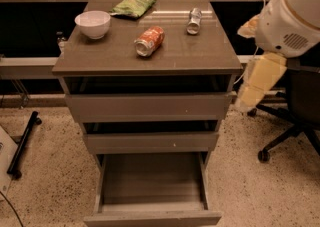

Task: Place coke can into bottom drawer

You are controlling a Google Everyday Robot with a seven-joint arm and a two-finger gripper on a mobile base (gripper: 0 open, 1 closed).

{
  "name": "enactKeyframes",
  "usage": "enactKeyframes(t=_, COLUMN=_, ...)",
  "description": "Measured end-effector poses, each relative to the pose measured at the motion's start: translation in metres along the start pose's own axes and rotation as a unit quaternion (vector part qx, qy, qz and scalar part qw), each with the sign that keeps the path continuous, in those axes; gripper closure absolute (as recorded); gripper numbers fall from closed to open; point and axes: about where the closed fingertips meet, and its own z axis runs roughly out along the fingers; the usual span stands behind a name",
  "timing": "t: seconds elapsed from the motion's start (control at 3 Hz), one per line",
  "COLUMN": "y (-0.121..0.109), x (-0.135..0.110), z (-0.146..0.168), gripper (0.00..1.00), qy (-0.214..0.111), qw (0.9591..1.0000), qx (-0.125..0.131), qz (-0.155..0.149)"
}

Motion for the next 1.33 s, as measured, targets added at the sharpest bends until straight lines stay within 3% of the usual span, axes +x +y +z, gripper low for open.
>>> enactKeyframes(t=0.67, y=-0.034, x=-0.056, z=0.048, gripper=0.00, qy=-0.059, qw=0.9977, qx=-0.021, qz=-0.028)
enactKeyframes(t=1.33, y=-0.041, x=-0.065, z=0.056, gripper=0.00, qy=-0.070, qw=0.9968, qx=-0.015, qz=-0.035)
